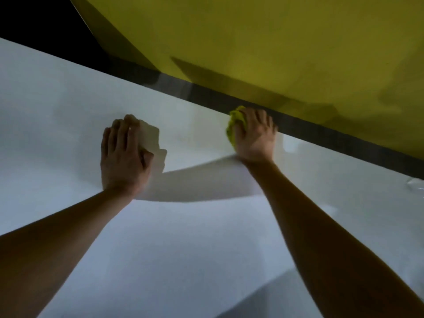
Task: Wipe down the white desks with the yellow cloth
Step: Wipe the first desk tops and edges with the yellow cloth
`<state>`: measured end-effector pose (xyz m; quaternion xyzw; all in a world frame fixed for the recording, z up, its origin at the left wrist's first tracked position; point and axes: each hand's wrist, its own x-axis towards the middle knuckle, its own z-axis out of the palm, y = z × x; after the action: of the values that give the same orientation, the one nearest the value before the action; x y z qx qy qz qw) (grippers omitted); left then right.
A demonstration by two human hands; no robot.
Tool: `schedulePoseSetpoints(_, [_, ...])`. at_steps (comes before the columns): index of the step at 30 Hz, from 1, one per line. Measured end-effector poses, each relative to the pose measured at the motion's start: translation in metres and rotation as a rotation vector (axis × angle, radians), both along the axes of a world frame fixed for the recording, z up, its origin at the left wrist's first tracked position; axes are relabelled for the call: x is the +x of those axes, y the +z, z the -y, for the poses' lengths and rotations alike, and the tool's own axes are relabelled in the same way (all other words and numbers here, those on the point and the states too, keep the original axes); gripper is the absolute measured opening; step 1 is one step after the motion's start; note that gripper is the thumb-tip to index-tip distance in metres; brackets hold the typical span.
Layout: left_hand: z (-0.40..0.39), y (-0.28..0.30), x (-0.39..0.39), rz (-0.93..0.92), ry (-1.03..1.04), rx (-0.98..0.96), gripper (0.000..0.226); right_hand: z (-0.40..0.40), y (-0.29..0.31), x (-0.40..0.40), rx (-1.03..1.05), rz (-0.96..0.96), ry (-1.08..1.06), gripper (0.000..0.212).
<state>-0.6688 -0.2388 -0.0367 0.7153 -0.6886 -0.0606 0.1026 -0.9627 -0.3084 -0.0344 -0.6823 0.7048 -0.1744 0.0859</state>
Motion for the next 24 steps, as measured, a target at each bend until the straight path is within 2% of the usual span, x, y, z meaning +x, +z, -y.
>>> schedulePoseSetpoints(4, [-0.001, 0.0, -0.007, 0.029, 0.022, 0.016, 0.07, -0.029, 0.003, -0.104, 0.001, 0.001, -0.102, 0.043])
schedulePoseSetpoints(7, [-0.008, 0.0, -0.021, 0.02, -0.019, -0.028, 0.063, -0.04, 0.001, -0.139, -0.003, 0.002, -0.133, 0.039])
schedulePoseSetpoints(11, [-0.029, 0.003, -0.096, -0.053, -0.188, -0.037, 0.062, -0.038, -0.002, -0.136, -0.003, 0.02, -0.165, 0.033])
schedulePoseSetpoints(15, [-0.058, 0.005, -0.205, -0.142, -0.338, 0.033, 0.063, -0.04, 0.003, -0.139, 0.022, 0.029, -0.146, 0.041])
schedulePoseSetpoints(18, [-0.073, 0.005, -0.25, -0.114, -0.275, 0.065, 0.065, -0.041, 0.009, -0.136, 0.05, 0.026, -0.116, 0.043])
schedulePoseSetpoints(22, [-0.074, 0.001, -0.257, -0.04, -0.235, 0.072, 0.07, -0.037, 0.013, -0.13, 0.091, 0.011, -0.069, 0.032])
schedulePoseSetpoints(24, [-0.072, 0.001, -0.258, -0.021, -0.233, 0.085, 0.071, -0.026, 0.015, -0.108, 0.13, 0.009, 0.024, 0.034])
